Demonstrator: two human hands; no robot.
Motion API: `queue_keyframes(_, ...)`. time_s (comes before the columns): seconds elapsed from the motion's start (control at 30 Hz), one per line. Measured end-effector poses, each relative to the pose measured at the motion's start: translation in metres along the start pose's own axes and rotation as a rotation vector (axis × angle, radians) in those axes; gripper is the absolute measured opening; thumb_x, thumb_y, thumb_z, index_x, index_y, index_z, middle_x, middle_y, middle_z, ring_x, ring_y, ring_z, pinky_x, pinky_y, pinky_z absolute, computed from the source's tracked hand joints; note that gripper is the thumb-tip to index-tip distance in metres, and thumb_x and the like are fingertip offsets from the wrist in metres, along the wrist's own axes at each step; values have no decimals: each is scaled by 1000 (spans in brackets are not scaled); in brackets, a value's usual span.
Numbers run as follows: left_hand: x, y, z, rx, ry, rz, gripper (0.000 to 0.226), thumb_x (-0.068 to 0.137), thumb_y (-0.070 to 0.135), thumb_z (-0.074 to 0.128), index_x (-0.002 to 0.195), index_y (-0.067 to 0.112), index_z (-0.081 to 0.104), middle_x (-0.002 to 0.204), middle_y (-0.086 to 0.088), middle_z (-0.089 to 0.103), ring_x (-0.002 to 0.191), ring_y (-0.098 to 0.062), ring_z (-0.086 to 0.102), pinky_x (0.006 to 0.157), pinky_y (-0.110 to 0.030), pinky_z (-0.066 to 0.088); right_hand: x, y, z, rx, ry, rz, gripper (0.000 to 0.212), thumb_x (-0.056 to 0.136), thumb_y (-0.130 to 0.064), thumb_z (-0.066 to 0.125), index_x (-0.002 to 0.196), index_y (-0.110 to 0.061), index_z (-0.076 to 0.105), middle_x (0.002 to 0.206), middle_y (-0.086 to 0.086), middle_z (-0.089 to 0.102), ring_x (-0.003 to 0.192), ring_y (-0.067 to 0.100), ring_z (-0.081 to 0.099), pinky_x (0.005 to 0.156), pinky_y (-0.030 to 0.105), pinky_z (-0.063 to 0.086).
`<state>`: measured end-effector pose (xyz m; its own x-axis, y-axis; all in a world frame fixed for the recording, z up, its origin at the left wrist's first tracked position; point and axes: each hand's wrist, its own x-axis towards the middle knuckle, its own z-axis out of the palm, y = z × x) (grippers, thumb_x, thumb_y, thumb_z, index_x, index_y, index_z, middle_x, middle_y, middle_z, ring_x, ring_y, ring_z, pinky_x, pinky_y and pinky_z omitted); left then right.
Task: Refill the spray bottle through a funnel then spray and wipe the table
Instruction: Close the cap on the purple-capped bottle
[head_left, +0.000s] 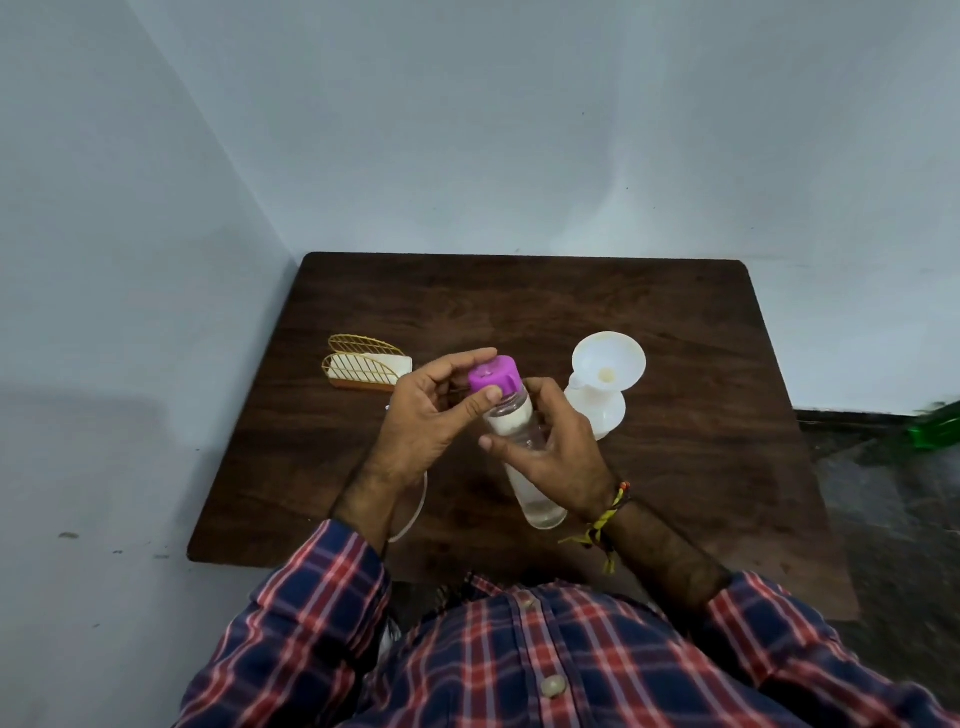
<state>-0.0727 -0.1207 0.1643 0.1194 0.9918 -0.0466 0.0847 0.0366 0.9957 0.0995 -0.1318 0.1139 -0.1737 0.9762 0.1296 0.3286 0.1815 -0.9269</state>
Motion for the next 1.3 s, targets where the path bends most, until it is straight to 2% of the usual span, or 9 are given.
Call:
queue_keyframes(0.17,5,3,14,79,356,113,43,59,31,92,87,13,64,90,-3,70,85,-21,70,72,-42,60,6,-13,8,-101,136,-27,55,72,-46,80,113,-23,52,102,-9,66,89,6,64,72,33,56)
queue_keyframes(0.27,6,6,16,226,413,184,45,59,35,91,83,13,61,90,-1,66,83,-14,66,66,-31,59,9,-15,11,-199,207,-50,50,73,-47,79,109,-26,52,99,-10,65,87,6,62,69,33,55)
queue_keyframes(0.5,11,11,-16,243,56,168,51,78,28,78,126,23,60,114,4,66,106,-9,63,82,-27,58,14,-16,17,-194,144,-75,54,72,-49,79,112,-25,52,103,-9,64,90,6,63,73,34,57)
queue_keyframes(0.67,15,10,-16,501,289,102,45,66,60,77,93,24,68,87,6,64,78,-8,61,59,-23,53,13,-18,31,-496,218,-115,54,74,-51,72,116,-26,48,106,-4,62,93,14,59,74,39,54)
queue_keyframes(0.77,17,13,-15,600,352,141,45,66,62,75,87,23,64,83,7,62,75,-8,59,55,-16,45,16,-23,34,-446,223,-114,52,74,-48,73,114,-25,49,105,-5,63,92,11,61,74,36,56)
queue_keyframes(0.93,26,15,-48,-32,-171,82,57,73,2,80,125,14,62,120,-7,66,110,-21,65,87,-32,56,20,-26,15,185,-21,-18,53,76,-18,83,122,-12,58,111,1,68,103,20,66,87,37,54)
queue_keyframes(1.03,29,11,-60,-54,-85,62,65,72,-7,75,132,9,55,125,-7,63,109,-22,66,87,-34,56,21,-28,12,223,-11,26,52,78,-16,81,124,-12,58,111,2,69,104,20,66,90,34,53)
queue_keyframes(1.17,25,20,-52,-92,-49,139,42,89,9,62,130,5,55,116,-10,69,110,-24,66,89,-33,56,20,-32,14,152,29,3,53,77,-20,81,124,-12,57,110,1,69,103,18,66,88,33,54)
queue_keyframes(1.3,28,20,-48,-20,-72,86,70,74,12,78,138,15,49,125,-5,64,113,-18,64,90,-34,55,23,-35,16,146,2,-26,53,78,-21,81,125,-12,57,111,1,68,103,20,65,88,37,54)
